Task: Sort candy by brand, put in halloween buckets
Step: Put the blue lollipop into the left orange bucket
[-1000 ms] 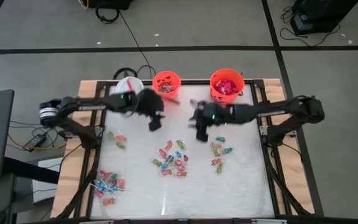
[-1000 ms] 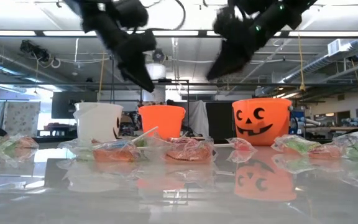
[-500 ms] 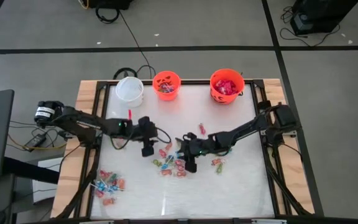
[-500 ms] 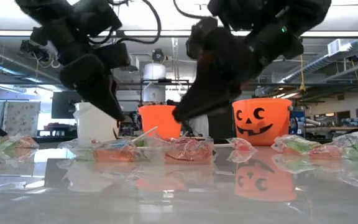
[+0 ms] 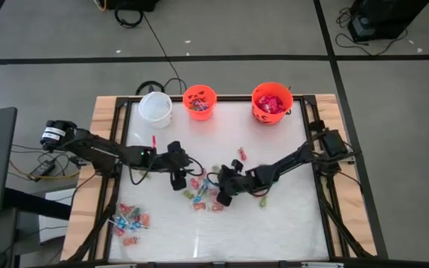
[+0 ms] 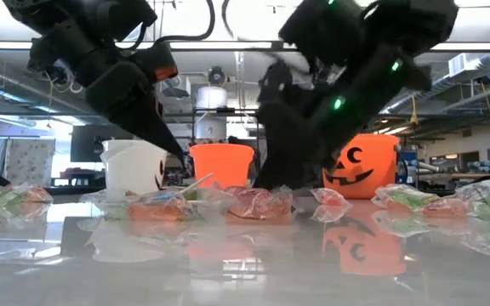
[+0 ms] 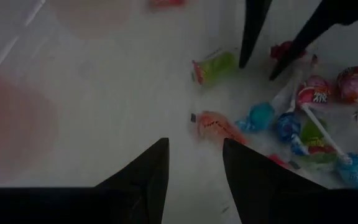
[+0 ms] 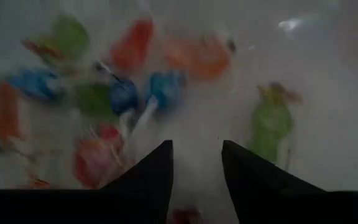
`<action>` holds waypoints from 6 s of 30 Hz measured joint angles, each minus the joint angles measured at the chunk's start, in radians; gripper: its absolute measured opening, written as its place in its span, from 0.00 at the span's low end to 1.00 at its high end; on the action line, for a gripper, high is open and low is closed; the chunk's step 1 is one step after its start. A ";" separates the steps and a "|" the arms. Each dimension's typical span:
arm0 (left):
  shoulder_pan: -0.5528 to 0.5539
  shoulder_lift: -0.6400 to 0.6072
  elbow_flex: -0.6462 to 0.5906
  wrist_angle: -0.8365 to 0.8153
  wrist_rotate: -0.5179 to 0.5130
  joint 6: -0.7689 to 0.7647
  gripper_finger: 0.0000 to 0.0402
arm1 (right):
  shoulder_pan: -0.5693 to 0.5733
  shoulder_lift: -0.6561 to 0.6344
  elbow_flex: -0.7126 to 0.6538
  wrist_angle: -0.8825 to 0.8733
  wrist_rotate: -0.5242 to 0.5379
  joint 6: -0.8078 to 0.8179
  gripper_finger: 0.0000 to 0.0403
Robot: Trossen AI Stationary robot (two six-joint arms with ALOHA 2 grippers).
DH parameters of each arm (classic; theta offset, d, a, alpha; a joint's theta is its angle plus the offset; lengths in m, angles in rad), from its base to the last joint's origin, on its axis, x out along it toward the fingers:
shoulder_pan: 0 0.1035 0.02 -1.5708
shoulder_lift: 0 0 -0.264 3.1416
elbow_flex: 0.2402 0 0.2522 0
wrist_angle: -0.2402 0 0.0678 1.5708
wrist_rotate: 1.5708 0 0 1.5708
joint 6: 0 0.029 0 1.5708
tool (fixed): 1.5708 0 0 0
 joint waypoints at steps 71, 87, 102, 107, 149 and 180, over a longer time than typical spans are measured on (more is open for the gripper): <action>0.252 -0.005 -0.145 0.338 0.269 0.149 0.39 | -0.767 -0.029 0.319 0.106 -0.483 -0.517 0.28; 0.079 0.105 -0.145 0.442 0.383 0.051 0.39 | -0.625 -0.070 0.267 0.039 -0.406 -0.518 0.55; -0.013 0.346 -0.092 0.582 0.260 0.038 0.27 | -0.366 -0.402 -0.115 0.067 -0.149 -0.343 0.53; -0.014 0.404 -0.069 0.592 0.267 0.027 0.25 | -0.293 -0.485 -0.175 0.068 -0.071 -0.310 0.53; 0.618 0.089 0.132 0.328 0.273 0.098 0.00 | -0.192 -0.290 -0.183 0.049 -0.091 -0.200 0.44; 0.189 0.250 -0.240 0.735 0.185 -0.159 0.13 | -0.233 -0.091 -0.050 0.204 -0.235 -0.440 0.61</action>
